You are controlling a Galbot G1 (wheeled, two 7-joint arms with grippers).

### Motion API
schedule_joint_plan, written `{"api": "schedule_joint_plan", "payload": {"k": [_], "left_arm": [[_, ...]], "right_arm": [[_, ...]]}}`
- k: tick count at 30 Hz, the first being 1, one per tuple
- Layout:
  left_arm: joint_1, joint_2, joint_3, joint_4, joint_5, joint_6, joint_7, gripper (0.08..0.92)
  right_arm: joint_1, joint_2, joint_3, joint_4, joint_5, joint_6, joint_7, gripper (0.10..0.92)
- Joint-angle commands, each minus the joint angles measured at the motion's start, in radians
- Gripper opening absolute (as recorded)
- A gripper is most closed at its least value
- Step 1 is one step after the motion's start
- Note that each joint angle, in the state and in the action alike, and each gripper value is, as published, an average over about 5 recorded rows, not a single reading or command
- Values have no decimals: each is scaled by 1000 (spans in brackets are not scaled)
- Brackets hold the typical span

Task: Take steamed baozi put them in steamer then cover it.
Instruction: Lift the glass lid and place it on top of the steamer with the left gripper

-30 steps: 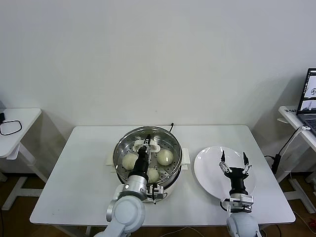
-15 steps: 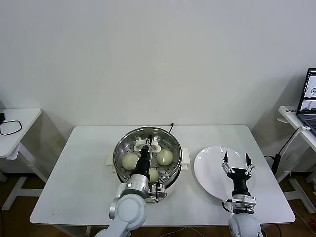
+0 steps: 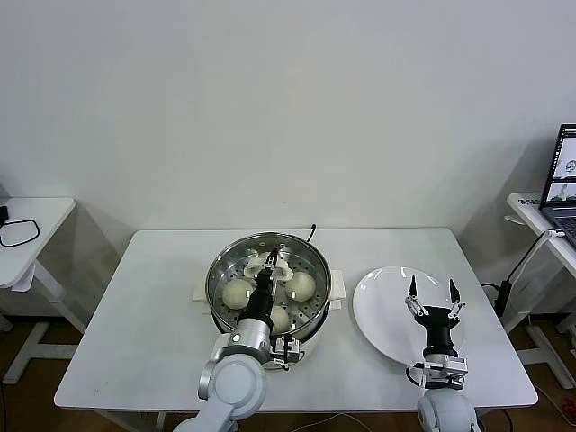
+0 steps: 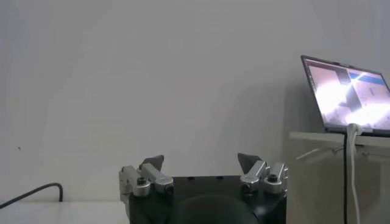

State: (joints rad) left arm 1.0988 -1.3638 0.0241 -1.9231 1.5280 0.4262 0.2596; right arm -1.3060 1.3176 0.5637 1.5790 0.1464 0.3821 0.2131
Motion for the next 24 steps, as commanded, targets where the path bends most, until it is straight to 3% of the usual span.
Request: {"api": "schedule_joint_plan", "payload": {"k": [1, 14, 24], "left_arm": [[1, -2, 1, -2, 9, -4, 4, 193], [16, 0, -8, -14, 7, -13, 0, 214], [58, 19, -15, -102, -27, -12, 2, 483]], "right_arm": [[1, 2, 0, 0, -1, 0, 0, 823], [1, 2, 0, 4, -5, 0, 0, 823], [0, 4, -1, 5, -9, 1, 0, 823]]}}
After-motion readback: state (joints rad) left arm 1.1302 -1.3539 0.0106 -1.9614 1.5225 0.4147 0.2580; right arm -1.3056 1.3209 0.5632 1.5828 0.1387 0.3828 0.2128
